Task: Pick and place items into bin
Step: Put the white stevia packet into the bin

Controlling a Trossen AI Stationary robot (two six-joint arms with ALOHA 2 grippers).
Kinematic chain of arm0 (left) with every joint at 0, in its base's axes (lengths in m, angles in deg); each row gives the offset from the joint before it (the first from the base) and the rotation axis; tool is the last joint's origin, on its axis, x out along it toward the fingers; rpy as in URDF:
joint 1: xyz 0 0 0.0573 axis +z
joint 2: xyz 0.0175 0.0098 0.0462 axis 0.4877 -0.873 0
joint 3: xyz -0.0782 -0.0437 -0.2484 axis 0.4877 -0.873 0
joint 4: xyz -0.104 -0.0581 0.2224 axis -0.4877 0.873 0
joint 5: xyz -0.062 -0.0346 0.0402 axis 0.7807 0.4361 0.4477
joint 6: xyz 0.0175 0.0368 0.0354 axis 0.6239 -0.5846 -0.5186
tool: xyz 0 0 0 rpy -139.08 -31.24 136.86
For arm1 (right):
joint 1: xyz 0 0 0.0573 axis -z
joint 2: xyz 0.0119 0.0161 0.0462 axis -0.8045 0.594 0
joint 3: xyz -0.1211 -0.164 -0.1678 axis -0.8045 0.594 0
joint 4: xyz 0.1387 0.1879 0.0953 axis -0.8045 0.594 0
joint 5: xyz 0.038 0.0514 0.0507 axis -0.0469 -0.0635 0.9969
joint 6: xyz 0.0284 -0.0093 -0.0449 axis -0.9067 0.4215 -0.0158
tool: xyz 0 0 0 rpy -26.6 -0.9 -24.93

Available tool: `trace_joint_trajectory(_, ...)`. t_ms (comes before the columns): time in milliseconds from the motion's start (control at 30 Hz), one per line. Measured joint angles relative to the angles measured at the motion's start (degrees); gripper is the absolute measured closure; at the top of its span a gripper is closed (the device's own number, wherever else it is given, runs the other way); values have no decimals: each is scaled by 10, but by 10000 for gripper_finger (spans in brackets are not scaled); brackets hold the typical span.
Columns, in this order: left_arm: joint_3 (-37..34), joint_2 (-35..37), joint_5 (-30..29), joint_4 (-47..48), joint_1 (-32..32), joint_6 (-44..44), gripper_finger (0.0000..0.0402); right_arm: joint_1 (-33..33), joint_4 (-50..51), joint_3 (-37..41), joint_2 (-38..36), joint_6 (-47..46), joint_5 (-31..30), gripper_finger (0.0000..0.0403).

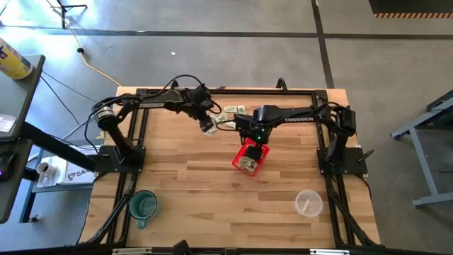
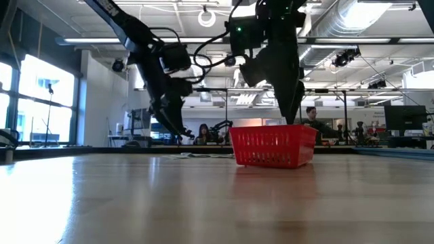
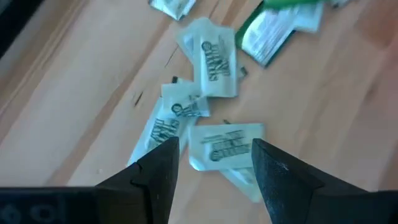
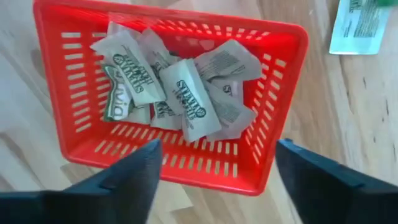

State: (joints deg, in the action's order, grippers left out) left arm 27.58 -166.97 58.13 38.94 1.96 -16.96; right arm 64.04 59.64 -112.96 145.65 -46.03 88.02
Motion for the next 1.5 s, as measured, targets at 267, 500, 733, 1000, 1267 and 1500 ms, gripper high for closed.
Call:
trace_joint_trajectory(267, -1, -78, -8, -1, 65, -30, 181, -5, 33, 0, -15, -13, -1, 70)
trace_joint_trajectory(500, 2, -105, 21, -9, 77, -38, 266, -10, 32, 0, -20, -27, -28, 72)
trace_joint_trajectory(733, 2, -91, 65, -4, 64, -8, 379, -7, 33, 0, -20, -28, -33, 72)
trace_joint_trajectory(1000, 26, 28, 164, -38, 43, 62, 379, -3, 31, 0, -20, -26, -37, 73)
trace_joint_trajectory(1267, 58, 51, 229, -67, -66, 91, 379, -10, 44, 0, -67, -25, -78, 73)
trace_joint_trajectory(1500, 58, -23, 226, -163, -202, 88, 370, -1, 74, 0, -178, -95, -246, 73)
